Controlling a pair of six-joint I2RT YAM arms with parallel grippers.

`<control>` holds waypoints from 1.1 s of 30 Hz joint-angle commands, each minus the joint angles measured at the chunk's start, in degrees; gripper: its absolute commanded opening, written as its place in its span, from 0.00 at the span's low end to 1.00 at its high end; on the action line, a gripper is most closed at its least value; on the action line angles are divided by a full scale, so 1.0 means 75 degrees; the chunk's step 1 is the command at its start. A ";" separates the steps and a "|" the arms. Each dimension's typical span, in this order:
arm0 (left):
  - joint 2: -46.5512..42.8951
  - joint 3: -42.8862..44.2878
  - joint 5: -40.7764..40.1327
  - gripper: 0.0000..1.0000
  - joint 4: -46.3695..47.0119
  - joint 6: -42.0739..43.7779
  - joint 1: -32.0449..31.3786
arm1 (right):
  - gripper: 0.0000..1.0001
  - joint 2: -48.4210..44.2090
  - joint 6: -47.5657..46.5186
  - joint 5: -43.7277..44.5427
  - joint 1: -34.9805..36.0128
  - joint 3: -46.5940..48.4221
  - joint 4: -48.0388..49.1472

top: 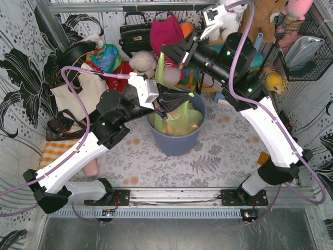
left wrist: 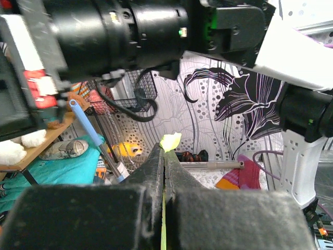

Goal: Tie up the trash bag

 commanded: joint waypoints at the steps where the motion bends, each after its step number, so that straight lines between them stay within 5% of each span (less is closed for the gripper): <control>1: 0.0091 0.0350 0.0122 0.00 0.0109 0.0106 0.0038 | 0.00 0.0573 0.0632 -0.1125 0.0040 0.0998 0.0569; 7: 0.0229 0.0261 -0.0129 0.00 0.0430 0.0115 0.0038 | 0.00 0.0799 0.0993 -0.1799 0.0040 0.1281 0.0686; 33: -0.0306 -0.0740 -0.1221 0.00 0.1371 -0.0027 0.0035 | 0.00 0.0441 0.0640 -0.1011 0.0040 0.0839 -0.0212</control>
